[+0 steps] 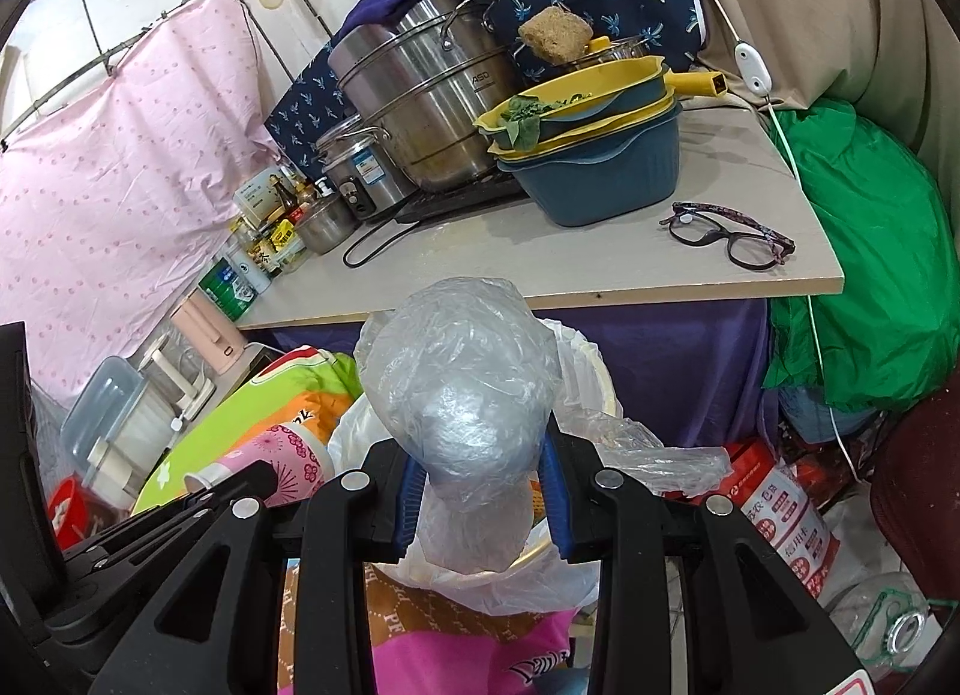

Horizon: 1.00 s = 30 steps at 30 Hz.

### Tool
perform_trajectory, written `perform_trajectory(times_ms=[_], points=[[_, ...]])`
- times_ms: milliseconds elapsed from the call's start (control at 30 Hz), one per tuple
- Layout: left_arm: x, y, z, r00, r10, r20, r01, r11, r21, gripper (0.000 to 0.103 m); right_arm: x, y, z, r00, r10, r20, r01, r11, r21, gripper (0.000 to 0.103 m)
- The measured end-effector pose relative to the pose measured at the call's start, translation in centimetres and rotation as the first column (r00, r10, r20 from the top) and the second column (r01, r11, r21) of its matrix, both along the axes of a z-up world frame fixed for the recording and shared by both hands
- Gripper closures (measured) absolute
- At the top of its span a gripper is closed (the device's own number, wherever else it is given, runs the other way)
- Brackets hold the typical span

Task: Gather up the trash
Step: 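Carry the pink cup with the left tool while the right tool carries the plastic bag to the bin, then open the left tool to drop the cup while the right tool drops the plastic bag into the bin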

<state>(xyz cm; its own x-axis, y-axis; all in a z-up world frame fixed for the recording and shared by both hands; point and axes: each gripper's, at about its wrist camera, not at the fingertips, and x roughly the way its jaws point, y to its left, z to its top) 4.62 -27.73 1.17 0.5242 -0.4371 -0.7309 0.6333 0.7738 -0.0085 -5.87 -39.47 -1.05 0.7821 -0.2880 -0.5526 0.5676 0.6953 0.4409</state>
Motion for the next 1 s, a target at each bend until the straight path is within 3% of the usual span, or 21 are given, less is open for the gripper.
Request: perform_trajectory(times_ms=[1000], points=[[3.1,-2.5,-3.2,0.999,0.002,-0.046,-0.001,0.999,0.038,0.101,3.9,-1.7,-2.6,0.998,0.026,-0.059,-0.024,0.999,0.025,0.071]])
